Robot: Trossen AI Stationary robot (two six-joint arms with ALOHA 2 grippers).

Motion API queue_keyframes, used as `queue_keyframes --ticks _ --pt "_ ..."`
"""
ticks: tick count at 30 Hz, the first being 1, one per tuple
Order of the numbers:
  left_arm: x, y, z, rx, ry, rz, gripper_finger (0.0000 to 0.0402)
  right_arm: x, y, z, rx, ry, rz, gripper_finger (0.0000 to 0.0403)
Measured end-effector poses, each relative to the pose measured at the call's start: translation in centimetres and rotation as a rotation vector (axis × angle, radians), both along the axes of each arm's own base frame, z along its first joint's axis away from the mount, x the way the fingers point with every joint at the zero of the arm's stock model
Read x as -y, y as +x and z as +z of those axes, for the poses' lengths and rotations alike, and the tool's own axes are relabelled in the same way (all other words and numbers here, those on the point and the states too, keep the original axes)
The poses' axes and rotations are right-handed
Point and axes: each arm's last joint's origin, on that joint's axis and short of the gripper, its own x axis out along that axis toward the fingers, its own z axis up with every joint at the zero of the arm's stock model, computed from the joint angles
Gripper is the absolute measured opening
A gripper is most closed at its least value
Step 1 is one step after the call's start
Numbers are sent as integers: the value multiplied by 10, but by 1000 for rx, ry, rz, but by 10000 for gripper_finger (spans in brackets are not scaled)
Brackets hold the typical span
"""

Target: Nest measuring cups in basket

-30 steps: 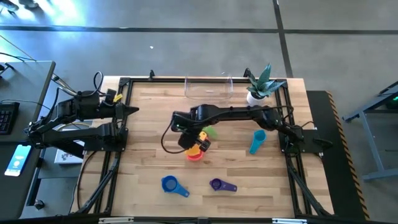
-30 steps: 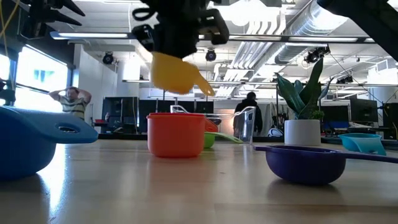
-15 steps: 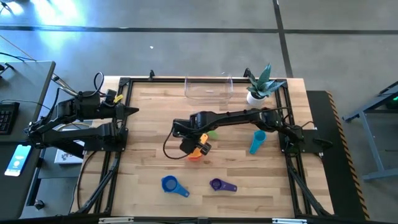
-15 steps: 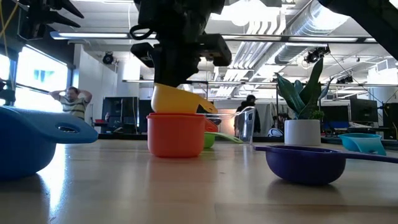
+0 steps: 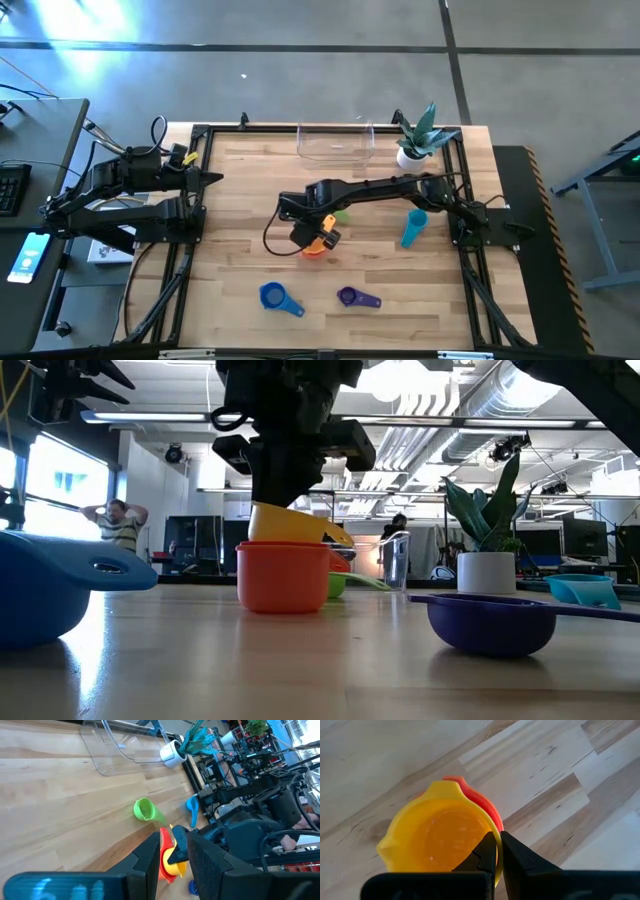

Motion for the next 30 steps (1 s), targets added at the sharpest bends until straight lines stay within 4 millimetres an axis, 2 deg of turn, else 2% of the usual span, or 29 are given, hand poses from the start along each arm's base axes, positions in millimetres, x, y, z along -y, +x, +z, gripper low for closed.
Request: queue_keyframes --ticks 5,16,23,30 --pt "0 0 0 0 0 0 90 0 1 0 7 -1 -2 12" --pt "0 0 0 0 -1 0 90 0 1 1 9 -3 -9 57" --pt "0 0 0 0 0 0 90 -1 1 1 16 -60 -30 60" --pt "0 0 0 -7 21 -11 90 -3 1 0 -5 -67 -189 60"
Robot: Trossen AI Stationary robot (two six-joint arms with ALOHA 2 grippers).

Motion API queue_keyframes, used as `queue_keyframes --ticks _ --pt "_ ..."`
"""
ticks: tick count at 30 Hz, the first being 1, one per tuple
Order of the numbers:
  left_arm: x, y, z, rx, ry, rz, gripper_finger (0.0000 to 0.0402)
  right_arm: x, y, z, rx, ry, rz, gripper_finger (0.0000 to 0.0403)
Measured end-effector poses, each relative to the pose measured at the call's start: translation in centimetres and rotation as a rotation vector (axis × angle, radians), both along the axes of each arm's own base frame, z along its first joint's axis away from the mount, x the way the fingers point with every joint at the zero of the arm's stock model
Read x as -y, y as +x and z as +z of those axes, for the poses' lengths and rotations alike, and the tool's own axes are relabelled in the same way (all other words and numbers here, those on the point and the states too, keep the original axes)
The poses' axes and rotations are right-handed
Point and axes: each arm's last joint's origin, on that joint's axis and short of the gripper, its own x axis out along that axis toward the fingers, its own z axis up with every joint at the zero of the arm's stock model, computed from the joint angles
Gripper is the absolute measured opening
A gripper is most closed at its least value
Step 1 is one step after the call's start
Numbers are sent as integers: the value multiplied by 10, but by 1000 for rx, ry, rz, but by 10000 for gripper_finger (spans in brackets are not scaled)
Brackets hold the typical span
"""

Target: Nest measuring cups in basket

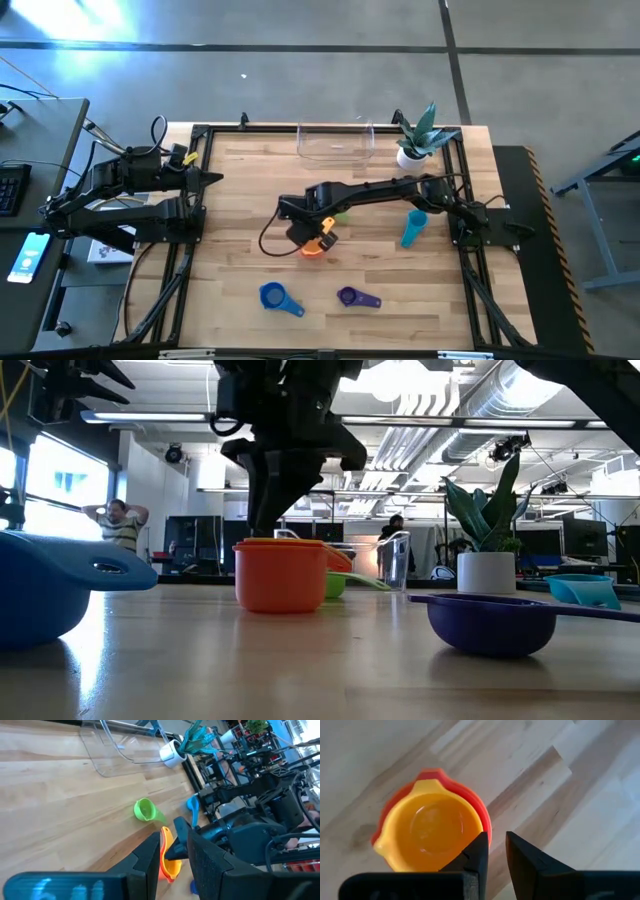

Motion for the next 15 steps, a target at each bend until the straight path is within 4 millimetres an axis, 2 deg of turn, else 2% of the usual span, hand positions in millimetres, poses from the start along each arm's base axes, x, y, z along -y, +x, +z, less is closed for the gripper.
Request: queue_keyframes --ticks 6,15 --pt "0 0 0 -13 36 -23 90 0 -1 2 -26 57 -216 60" --pt "1 0 0 -24 68 -60 90 0 1 41 17 186 -494 60"
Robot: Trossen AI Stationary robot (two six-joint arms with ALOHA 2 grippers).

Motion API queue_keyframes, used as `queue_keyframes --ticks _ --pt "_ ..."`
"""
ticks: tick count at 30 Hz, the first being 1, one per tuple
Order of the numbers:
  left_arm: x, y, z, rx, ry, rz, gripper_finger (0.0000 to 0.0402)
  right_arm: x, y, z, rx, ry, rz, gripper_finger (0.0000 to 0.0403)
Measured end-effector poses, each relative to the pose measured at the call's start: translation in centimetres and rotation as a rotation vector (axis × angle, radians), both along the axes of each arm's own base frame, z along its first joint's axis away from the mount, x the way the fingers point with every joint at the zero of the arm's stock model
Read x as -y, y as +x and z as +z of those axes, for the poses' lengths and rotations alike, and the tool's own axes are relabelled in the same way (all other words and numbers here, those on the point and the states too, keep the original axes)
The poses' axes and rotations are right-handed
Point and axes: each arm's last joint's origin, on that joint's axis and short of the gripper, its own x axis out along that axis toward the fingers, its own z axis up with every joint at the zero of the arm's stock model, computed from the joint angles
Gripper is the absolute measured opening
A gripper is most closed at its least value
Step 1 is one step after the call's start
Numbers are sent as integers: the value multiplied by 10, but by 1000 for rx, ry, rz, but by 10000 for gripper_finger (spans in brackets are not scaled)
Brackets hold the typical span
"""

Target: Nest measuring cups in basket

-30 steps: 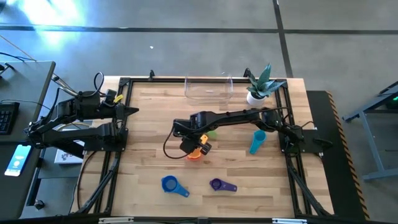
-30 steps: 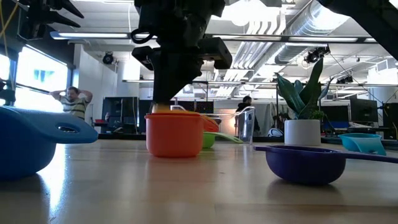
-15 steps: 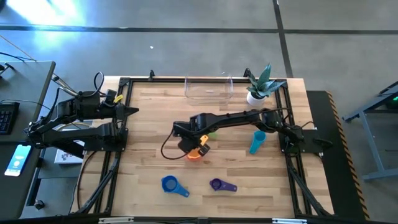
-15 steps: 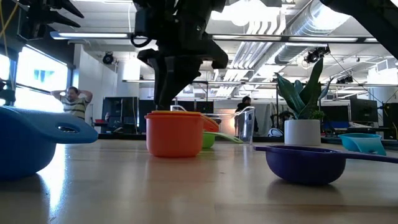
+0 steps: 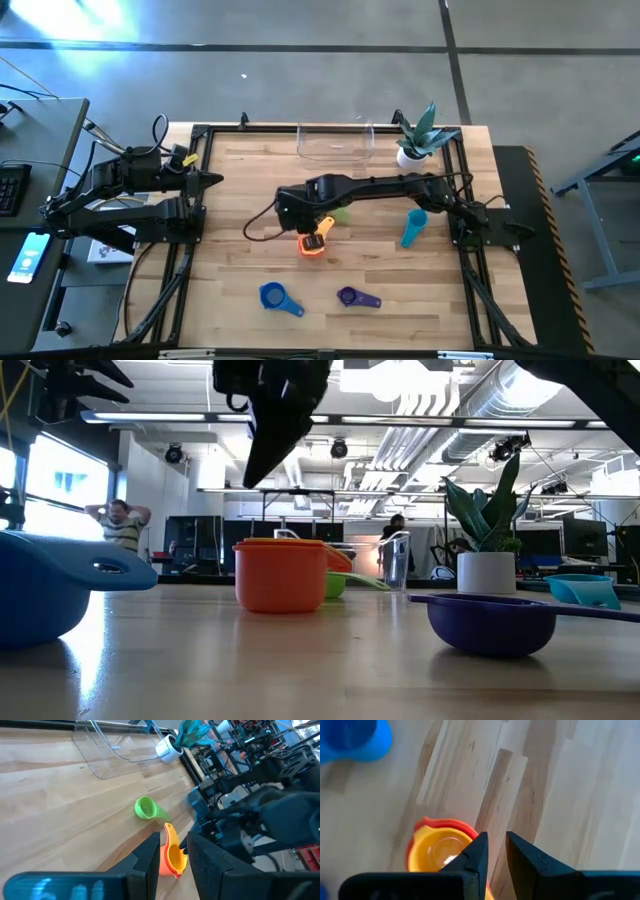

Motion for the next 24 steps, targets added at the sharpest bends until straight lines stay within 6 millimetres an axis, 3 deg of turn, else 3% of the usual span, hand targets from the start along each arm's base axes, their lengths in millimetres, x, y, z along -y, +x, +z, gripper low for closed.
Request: queue_keyframes --ticks 8,19,24 --pt "0 0 0 -21 66 -33 90 -1 -3 19 -13 123 -179 60" --pt "0 0 0 -36 110 -56 90 -17 -5 13 -127 414 -667 60" --pt "0 -1 -2 -57 105 -57 90 -26 -6 13 -109 423 -885 60"
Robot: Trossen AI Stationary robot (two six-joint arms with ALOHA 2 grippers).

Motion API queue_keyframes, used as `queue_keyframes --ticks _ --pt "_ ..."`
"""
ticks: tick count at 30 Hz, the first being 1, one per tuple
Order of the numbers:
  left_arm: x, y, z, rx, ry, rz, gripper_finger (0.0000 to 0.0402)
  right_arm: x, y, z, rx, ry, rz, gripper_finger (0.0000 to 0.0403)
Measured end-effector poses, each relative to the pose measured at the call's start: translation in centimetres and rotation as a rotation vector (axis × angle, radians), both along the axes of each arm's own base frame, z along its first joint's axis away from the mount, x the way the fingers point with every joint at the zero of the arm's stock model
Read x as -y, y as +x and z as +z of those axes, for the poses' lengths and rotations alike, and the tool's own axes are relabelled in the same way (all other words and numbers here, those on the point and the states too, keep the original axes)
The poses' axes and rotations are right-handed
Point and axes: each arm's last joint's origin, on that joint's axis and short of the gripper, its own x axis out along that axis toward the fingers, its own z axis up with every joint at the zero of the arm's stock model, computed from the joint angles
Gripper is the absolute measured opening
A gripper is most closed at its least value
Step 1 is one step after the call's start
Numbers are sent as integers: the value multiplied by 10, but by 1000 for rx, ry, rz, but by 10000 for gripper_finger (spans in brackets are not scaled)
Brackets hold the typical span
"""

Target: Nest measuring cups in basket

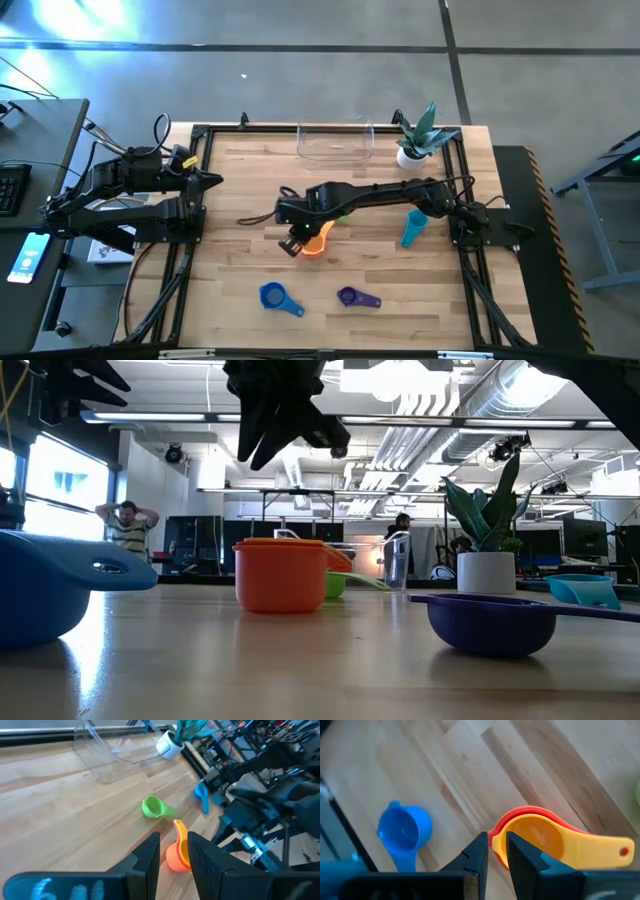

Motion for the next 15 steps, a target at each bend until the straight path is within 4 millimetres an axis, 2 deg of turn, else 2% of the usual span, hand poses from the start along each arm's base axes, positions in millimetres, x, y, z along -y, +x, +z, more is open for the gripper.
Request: queue_keyframes --ticks 8,15 --pt "0 -1 -2 -31 32 -20 90 -10 -2 0 -20 50 -156 60" --pt "0 -1 -2 -34 39 -24 90 -28 -8 -3 -69 60 -205 60"
